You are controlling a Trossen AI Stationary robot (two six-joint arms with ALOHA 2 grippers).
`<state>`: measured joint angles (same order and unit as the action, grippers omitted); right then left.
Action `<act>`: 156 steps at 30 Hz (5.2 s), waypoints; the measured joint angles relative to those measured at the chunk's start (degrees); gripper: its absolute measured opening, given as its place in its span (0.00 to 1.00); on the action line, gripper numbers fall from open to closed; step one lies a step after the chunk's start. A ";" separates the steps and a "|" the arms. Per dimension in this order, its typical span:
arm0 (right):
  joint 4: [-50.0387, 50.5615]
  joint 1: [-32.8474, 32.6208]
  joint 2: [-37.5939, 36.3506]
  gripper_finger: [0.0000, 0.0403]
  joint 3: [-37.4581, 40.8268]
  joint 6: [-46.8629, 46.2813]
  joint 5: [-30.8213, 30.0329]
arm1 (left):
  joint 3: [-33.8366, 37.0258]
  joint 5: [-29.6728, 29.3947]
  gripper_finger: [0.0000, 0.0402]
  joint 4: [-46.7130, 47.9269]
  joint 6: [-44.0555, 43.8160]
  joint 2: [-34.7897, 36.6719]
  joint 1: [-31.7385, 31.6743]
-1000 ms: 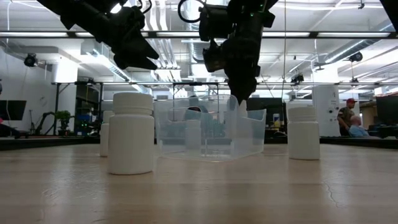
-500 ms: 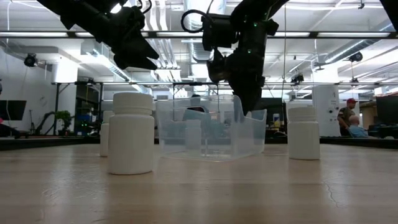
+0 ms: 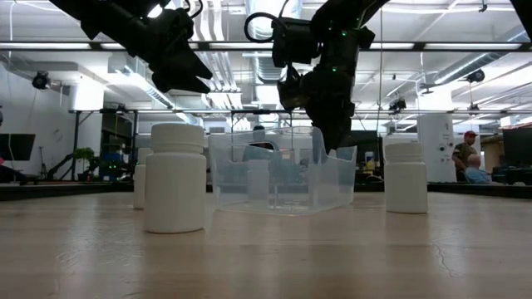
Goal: Pick and place pill bottles into a basket
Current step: Put the medicine bottle into the transparent bin
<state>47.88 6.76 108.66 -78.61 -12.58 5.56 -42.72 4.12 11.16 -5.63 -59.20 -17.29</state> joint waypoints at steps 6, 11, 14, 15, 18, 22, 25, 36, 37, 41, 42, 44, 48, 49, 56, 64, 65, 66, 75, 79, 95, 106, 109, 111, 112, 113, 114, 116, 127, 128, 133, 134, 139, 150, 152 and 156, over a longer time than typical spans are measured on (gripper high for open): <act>-0.13 0.00 0.07 0.40 0.02 0.15 0.03 | 0.00 -0.02 0.63 0.00 0.00 0.00 -0.01; -0.31 -0.02 0.17 0.47 0.11 0.55 0.60 | 0.00 -0.07 0.63 0.00 0.00 0.00 0.01; -0.04 -0.04 0.37 0.49 0.23 0.57 0.68 | 0.00 -0.07 0.63 0.00 0.00 0.00 -0.01; 0.07 -0.02 0.39 0.50 0.26 0.55 0.66 | 0.00 -0.07 0.63 0.00 0.00 0.00 0.01; 0.09 0.05 0.44 0.50 0.26 0.57 0.59 | 0.00 -0.08 0.63 0.00 0.00 0.00 0.00; 0.13 0.02 0.44 0.50 0.26 0.79 0.60 | 0.00 -0.08 0.63 0.00 0.00 0.00 -0.01; 0.22 0.00 0.44 0.50 0.26 0.79 0.61 | 0.00 -0.09 0.63 0.00 -0.02 0.00 -0.01; 1.62 0.00 0.31 0.50 0.22 0.74 1.10 | 0.00 -0.09 0.63 0.00 0.00 0.00 -0.01; 1.61 0.00 0.31 0.50 0.20 0.76 1.42 | 0.00 -0.09 0.63 0.00 -0.02 0.00 0.00; 1.61 -0.02 0.24 0.50 0.20 0.59 2.12 | 0.00 -0.09 0.63 0.00 -0.02 0.00 0.01; 1.61 -0.02 0.22 0.50 0.20 0.57 2.14 | 0.00 -0.09 0.63 0.00 -0.02 0.00 0.01; 1.63 0.00 0.22 0.50 0.19 0.57 2.14 | 0.00 -0.09 0.63 0.00 -0.02 0.00 -0.01; 1.61 0.00 0.20 0.50 0.15 0.57 2.14 | 0.00 -0.09 0.63 0.00 -0.02 0.00 0.00; 1.62 0.00 0.20 0.50 0.15 0.57 2.14 | 0.00 -0.09 0.63 0.00 -0.02 0.00 0.01; 1.61 0.04 0.20 0.50 0.13 0.57 2.16 | 0.00 -0.09 0.63 0.00 -0.02 0.00 -0.01; 1.61 0.02 0.17 0.50 0.11 0.13 2.27 | 0.00 -0.09 0.63 -0.01 -0.02 0.00 0.00; 1.61 0.02 0.17 0.50 0.11 0.05 2.32 | 0.00 -0.09 0.63 0.00 -0.02 0.00 -0.01; 1.61 0.02 0.17 0.50 0.11 -0.30 2.40 | 0.00 -0.09 0.63 0.00 -0.02 0.00 -0.01; 1.62 0.02 0.15 0.55 0.11 -0.52 2.43 | 0.00 -0.09 0.63 -0.02 -0.05 0.00 0.01; 1.73 0.02 0.15 0.63 0.11 -0.52 2.43 | 0.00 -0.09 0.63 -0.02 -0.07 0.00 0.01; 6.68 0.00 -0.28 0.76 -4.49 1.01 2.38 | 0.00 -0.09 0.63 -0.15 -0.04 0.00 -0.01; 16.38 -0.02 -0.30 0.75 -16.77 2.53 2.16 | 0.00 -0.09 0.63 -0.17 -0.05 0.00 0.00; 17.96 -0.43 -1.57 0.75 -19.56 3.00 1.94 | 0.00 -0.09 0.63 -0.17 -0.04 0.00 0.01; 17.39 -0.55 -3.16 0.74 -20.45 3.05 1.68 | 0.00 -0.09 0.63 -0.17 -0.04 0.00 0.01; 17.08 -0.57 -4.17 0.74 -20.50 2.87 1.24 | 0.00 -0.09 0.63 -0.17 -0.04 0.00 0.01; 17.09 -0.57 -5.02 0.73 -20.48 2.66 0.27 | 0.00 -0.09 0.63 -0.17 -0.02 0.00 0.01; 17.03 -0.55 -5.91 0.73 -20.22 2.40 -1.06 | 0.00 -0.11 0.63 -0.17 -0.02 0.00 0.01; 17.07 -0.47 -7.66 0.72 -19.02 1.95 -2.72 | 0.00 -0.23 0.63 -0.17 0.00 0.00 -0.01; 20.36 -3.65 -12.83 0.68 -13.17 -0.28 0.17 | 0.00 -0.50 0.63 -0.17 0.22 0.00 -0.73; 21.00 -4.13 -13.06 0.68 -12.99 -0.27 0.36 | 0.00 -0.50 0.63 -0.18 0.22 0.00 -0.73; 23.38 -6.20 -13.03 0.68 -12.65 0.48 0.43 | -0.02 -1.25 0.63 -0.22 0.26 0.00 -0.75; 23.30 -6.51 -13.03 0.68 -12.41 0.58 0.43 | -0.02 -1.25 0.63 -0.20 0.27 0.00 -0.75; 23.00 -7.44 -12.81 0.68 -8.81 0.25 0.44 | -0.02 -1.25 0.63 -0.20 0.58 0.00 -0.75; 21.08 -12.17 -12.87 0.67 -3.98 -4.23 0.94 | -0.02 -1.18 0.63 -0.20 3.06 0.00 -0.75; 20.54 -13.41 -12.87 0.67 -4.04 -5.12 0.92 | -0.02 -1.16 0.63 -0.20 3.83 0.00 -0.75; 19.06 -15.69 -12.92 0.68 -4.26 -6.91 0.94 | -0.02 -1.14 0.63 -0.19 5.02 0.00 -0.75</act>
<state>66.94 -8.92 95.74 -82.87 -19.48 6.50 -42.74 2.98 10.97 -0.61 -59.20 -18.04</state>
